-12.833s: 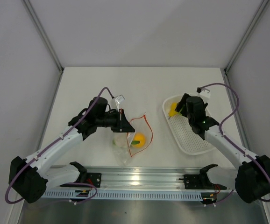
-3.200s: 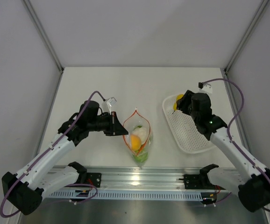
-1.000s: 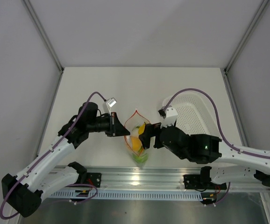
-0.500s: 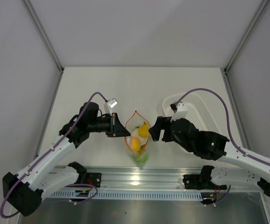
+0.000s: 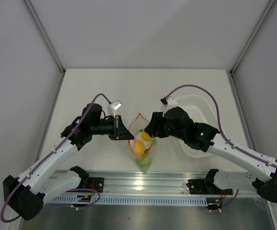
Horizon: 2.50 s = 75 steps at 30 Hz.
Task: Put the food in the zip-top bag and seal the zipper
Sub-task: Place the fake fruit in the zipper food storage bag, then adjust the zipper food storage bag at the center of the board.
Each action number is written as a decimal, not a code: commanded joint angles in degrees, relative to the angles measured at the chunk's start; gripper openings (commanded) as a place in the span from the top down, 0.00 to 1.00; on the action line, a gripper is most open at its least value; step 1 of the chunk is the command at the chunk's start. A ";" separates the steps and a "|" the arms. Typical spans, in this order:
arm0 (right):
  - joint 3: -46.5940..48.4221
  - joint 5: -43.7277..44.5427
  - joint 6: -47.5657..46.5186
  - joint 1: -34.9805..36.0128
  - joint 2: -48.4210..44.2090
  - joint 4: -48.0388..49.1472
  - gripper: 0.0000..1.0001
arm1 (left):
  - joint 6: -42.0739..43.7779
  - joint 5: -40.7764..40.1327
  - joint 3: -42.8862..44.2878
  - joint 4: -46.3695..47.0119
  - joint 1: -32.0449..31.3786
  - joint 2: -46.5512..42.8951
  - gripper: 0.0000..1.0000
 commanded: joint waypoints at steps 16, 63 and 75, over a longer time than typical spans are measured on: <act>3.08 -3.53 6.78 0.15 4.61 8.83 1.00 | 2.52 2.62 1.75 2.52 0.33 -0.31 0.64; 8.35 30.22 38.60 16.77 10.24 -1.19 0.73 | 0.14 -29.47 1.22 1.20 -20.32 1.70 0.94; -0.68 25.67 9.99 12.64 -6.89 0.39 0.01 | 14.29 -23.33 8.25 -10.66 -17.43 -2.95 0.99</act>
